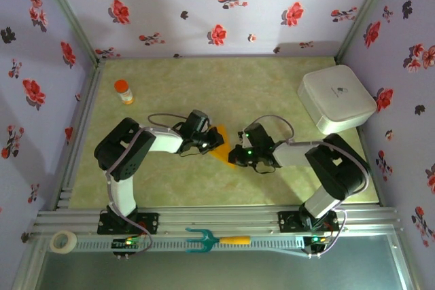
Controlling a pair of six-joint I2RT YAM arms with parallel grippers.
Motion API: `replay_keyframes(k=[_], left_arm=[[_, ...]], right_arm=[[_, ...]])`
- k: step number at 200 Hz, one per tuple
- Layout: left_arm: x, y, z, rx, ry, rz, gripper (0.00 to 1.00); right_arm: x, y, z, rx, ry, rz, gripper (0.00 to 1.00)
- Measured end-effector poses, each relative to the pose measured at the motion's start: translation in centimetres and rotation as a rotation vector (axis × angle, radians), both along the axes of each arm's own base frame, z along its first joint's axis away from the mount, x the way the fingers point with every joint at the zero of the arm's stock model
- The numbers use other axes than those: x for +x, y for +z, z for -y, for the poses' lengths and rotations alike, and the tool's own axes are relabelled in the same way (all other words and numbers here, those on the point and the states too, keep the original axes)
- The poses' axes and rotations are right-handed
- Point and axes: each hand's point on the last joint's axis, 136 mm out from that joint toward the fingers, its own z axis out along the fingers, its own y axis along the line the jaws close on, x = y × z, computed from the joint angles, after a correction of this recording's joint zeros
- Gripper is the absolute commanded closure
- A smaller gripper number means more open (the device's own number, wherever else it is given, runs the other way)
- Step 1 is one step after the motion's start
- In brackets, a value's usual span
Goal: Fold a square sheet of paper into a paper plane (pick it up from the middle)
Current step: Fourth fold the wing at the center of the table.
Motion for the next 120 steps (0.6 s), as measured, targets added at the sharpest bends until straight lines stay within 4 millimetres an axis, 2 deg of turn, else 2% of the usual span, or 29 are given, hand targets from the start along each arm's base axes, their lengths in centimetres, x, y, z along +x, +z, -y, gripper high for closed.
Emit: replay_keyframes(k=[92,120], left_arm=[[0.0,-0.1,0.0,-0.003,0.000,0.003,0.98],[0.0,0.0,0.0,-0.004,0.000,0.003,0.98]], right_arm=[[-2.5,0.0,2.7,-0.043,-0.035,-0.014,0.94],[-2.2,1.3,2.9,-0.056,-0.041,-0.006,0.95]])
